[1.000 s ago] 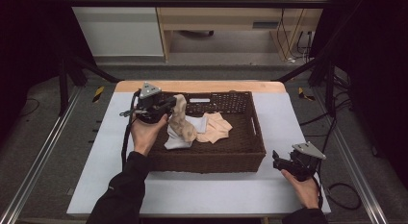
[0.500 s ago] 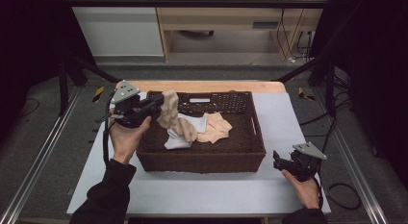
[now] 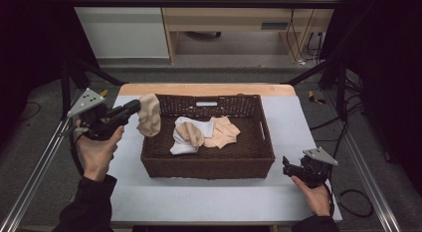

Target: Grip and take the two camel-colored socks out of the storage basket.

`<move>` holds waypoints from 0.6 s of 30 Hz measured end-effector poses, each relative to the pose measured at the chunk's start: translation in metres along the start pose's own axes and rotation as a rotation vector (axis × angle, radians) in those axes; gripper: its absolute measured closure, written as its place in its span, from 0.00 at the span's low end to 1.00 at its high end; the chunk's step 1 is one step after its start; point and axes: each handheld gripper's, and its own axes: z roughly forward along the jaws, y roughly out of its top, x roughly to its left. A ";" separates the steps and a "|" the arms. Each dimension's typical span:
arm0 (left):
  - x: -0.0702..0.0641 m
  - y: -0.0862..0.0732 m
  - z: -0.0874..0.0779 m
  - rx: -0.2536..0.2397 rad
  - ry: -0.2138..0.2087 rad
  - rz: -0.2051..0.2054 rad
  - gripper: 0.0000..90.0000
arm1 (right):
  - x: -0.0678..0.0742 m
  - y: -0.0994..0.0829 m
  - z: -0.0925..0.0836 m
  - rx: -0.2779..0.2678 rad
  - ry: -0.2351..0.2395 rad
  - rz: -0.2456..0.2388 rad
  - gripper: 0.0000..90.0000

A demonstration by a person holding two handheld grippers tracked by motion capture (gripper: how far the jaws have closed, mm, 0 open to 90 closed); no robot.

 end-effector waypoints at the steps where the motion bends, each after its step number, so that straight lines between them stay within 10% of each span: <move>1: 0.003 -0.001 -0.003 -0.001 0.008 -0.004 0.96 | 0.000 0.000 0.000 0.002 0.002 0.004 0.05; 18: 0.051 -0.053 -0.023 0.068 0.120 -0.082 0.96 | 0.001 -0.001 0.000 0.006 0.000 -0.002 0.05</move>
